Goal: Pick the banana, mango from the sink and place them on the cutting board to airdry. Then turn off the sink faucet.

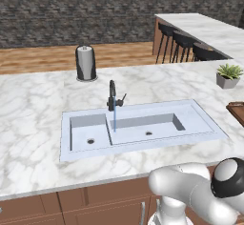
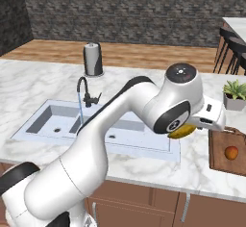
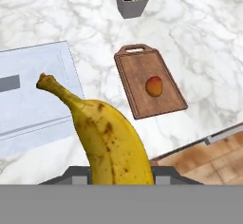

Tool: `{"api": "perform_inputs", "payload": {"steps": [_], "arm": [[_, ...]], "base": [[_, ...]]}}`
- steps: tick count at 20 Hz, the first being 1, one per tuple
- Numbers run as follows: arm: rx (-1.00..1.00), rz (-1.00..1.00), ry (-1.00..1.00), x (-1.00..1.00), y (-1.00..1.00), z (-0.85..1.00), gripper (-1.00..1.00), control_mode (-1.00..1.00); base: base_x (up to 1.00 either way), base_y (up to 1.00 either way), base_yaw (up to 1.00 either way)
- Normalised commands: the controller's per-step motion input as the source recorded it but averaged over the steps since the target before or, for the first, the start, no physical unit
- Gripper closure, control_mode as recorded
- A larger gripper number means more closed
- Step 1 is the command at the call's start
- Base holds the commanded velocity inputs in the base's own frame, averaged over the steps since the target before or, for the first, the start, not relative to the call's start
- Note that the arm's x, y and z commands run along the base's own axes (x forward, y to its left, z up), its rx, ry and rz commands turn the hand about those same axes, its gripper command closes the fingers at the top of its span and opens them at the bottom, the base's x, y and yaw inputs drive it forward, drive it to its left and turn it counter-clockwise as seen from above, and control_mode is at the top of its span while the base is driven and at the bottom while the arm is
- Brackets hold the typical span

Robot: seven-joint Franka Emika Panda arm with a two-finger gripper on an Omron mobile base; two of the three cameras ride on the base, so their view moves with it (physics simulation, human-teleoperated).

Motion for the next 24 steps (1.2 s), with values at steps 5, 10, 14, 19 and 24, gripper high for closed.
{"api": "perform_inputs", "payload": {"steps": [5, 10, 14, 19, 24], "arm": [[0.0, 0.02, 0.0, 0.26, 0.0, -0.02, 1.0, -1.0], [0.0, 0.0, 0.0, 0.28, -0.02, -0.04, 1.0, -1.0], [0.0, 0.0, 0.0, 0.27, -0.11, -0.12, 1.0, -1.0], [0.0, 0.0, 0.0, 0.25, -0.18, -0.21, 1.0, -1.0], [0.0, 0.0, 0.0, 0.28, -0.29, -0.19, 1.0, -1.0]], "base": [[0.0, 0.0, 0.0], [0.0, 0.0, 0.0], [0.0, 0.0, 0.0], [0.0, 0.0, 0.0], [0.0, 0.0, 0.0]]}}
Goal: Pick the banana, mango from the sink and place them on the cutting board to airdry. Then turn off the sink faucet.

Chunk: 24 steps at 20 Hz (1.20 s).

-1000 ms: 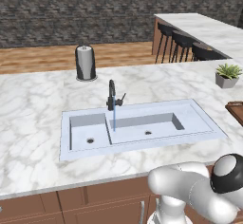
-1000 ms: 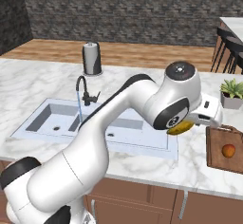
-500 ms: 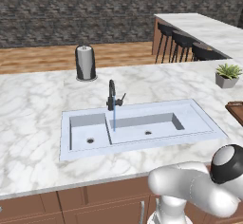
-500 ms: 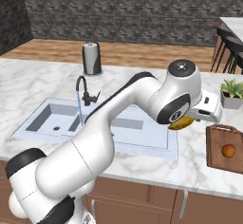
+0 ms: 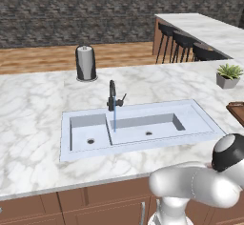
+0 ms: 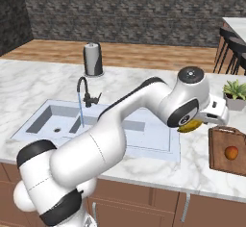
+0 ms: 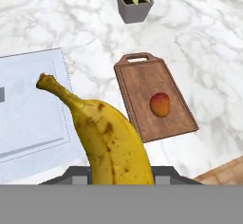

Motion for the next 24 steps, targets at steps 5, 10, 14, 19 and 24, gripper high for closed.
{"api": "perform_inputs", "payload": {"steps": [5, 10, 14, 19, 24], "arm": [[0.0, 0.0, 0.0, 0.21, -0.32, -0.13, 1.0, -1.0], [0.0, 0.0, 0.0, 0.11, -0.33, -0.15, 1.0, -1.0], [0.0, 0.01, 0.0, 0.21, -0.22, -0.18, 1.0, -1.0], [0.0, 0.01, 0.0, 0.24, -0.22, -0.2, 1.0, -1.0], [0.0, 0.02, 0.0, 0.06, -0.1, -0.05, 1.0, -1.0]], "base": [[0.0, 0.0, 0.0], [0.0, 0.0, 0.0], [0.0, 0.0, 0.0], [0.0, 0.0, 0.0], [0.0, 0.0, 0.0]]}}
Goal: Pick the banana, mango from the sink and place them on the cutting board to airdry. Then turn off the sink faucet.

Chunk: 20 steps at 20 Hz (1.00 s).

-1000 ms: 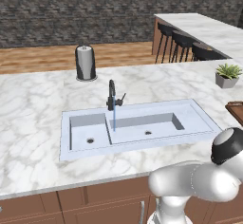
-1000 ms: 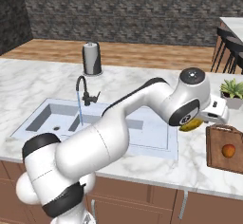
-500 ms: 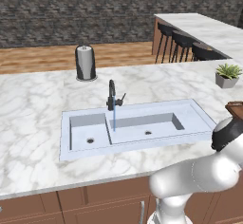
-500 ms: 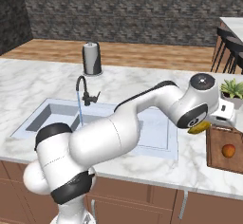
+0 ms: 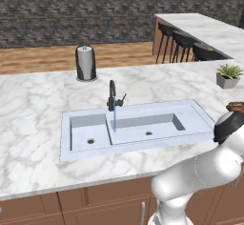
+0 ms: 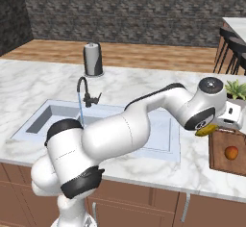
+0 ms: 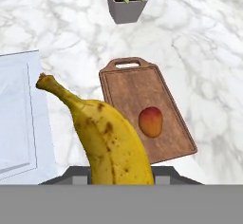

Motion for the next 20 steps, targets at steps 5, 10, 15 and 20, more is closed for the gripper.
{"api": "perform_inputs", "payload": {"steps": [5, 10, 15, 20], "arm": [[0.01, 0.03, 0.0, 0.0, -0.02, -0.07, 1.0, -1.0], [0.0, 0.01, 0.02, 0.05, 0.0, -0.37, 1.0, -1.0], [0.0, 0.0, 0.01, 0.12, 0.0, -0.35, 1.0, -1.0], [0.0, 0.0, 0.0, 0.02, 0.0, -0.15, 1.0, -1.0]], "base": [[0.0, 0.0, 0.0], [0.0, 0.0, 0.0], [0.0, 0.0, 0.0], [0.0, 0.0, 0.0]]}}
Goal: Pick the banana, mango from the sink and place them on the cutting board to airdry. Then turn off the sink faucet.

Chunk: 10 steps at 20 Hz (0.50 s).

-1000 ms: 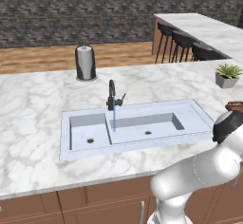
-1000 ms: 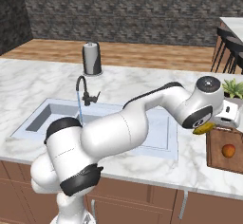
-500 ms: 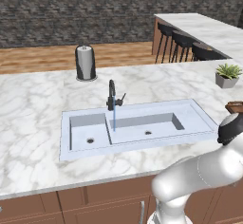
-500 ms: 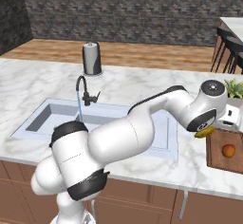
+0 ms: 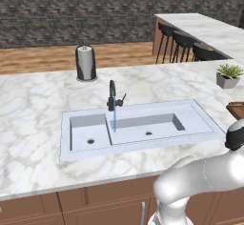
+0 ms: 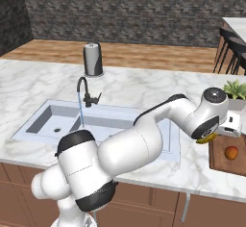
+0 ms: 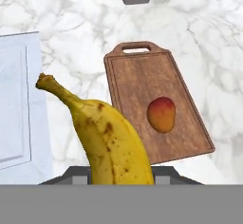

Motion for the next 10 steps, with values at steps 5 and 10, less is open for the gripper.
{"api": "perform_inputs", "payload": {"steps": [5, 10], "arm": [[0.0, 0.0, 0.0, 0.07, 0.0, -0.19, 1.0, -1.0], [0.0, 0.0, 0.0, 0.07, 0.0, -0.09, 1.0, -1.0]], "base": [[0.0, 0.0, 0.0], [0.0, 0.0, 0.0]]}}
